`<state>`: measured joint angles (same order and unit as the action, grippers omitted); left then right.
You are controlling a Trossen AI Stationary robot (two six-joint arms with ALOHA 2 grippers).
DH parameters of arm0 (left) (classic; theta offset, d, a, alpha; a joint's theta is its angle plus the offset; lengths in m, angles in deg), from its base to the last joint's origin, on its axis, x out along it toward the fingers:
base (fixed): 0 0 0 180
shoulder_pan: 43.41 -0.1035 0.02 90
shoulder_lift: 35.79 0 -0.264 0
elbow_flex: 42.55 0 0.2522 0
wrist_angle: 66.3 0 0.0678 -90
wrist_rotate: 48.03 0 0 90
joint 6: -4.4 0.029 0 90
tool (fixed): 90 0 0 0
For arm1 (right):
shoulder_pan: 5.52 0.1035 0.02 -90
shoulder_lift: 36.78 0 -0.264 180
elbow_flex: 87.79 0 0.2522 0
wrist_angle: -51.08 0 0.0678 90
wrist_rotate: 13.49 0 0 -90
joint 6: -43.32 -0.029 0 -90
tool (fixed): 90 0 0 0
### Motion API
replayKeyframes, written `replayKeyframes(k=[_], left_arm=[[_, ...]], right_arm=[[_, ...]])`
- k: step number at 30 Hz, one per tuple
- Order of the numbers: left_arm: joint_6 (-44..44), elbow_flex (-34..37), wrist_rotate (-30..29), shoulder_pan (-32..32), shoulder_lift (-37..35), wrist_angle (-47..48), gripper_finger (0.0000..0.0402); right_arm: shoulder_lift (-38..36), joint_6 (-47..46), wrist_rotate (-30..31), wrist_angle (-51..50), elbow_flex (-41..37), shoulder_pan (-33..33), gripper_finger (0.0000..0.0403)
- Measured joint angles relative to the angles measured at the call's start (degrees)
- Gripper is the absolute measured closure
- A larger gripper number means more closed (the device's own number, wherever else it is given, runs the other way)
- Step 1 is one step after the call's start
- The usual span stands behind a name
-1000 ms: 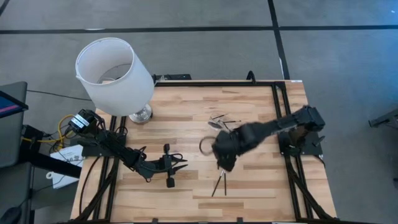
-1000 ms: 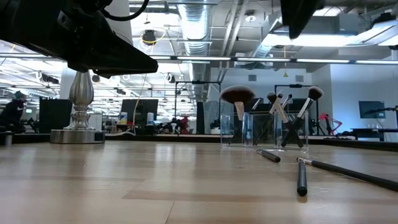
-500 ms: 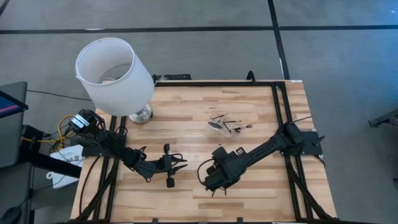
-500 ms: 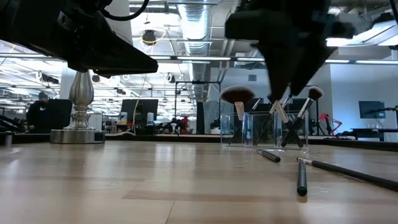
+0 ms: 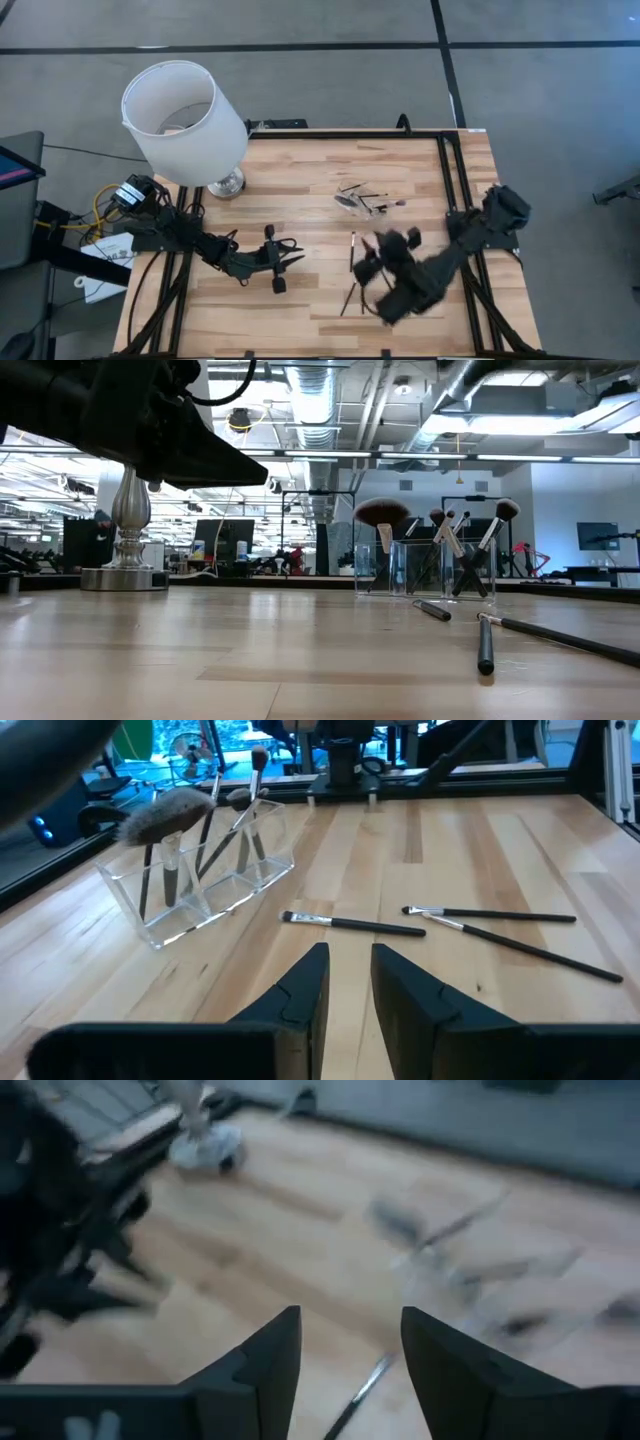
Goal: Put items in baskets/containers
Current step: Put the black eyeshadow brush into the transparent organizer
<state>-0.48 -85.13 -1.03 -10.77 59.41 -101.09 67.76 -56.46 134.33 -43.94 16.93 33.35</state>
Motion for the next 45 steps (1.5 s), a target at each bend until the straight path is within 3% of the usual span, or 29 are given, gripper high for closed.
replayKeyframes(k=[5,7,9,14,24,27,37,45], left_arm=[[-0.1,0.0,0.0,-0.1,0.0,0.0,0.0326],[-0.2,0.0,0.0,-0.1,0.0,0.0,0.0326],[-0.8,0.0,0.0,-0.1,0.0,-0.1,0.0326],[-1.6,0.0,0.0,-0.4,0.0,-0.3,0.0326],[-1.6,0.0,0.0,-0.8,0.0,-0.4,0.0326],[-1.6,0.0,0.0,-0.8,0.0,-0.4,0.0326],[-1.6,0.0,0.0,-0.8,0.0,-0.4,0.0326],[-1.6,0.0,0.0,-0.8,0.0,-0.4,0.0326]], right_arm=[[6.8,4.8,-4.6,20.4,-9.8,-0.3,0.0244],[9.4,3.2,-11.4,20.6,-10.5,-1.4,0.0246],[11.3,-1.5,-14.1,19.5,-10.5,-2.5,0.0247],[13.0,-7.8,-14.4,19.1,-10.5,-5.2,0.0249],[12.9,-1.3,-14.4,35.7,-16.1,-11.0,0.0249],[13.0,-0.8,-14.4,36.5,-17.4,-12.2,0.0249],[13.0,-5.6,-14.4,41.4,-22.6,-12.0,0.0249],[12.6,-3.5,-15.2,47.7,-25.3,-13.2,0.0249]])
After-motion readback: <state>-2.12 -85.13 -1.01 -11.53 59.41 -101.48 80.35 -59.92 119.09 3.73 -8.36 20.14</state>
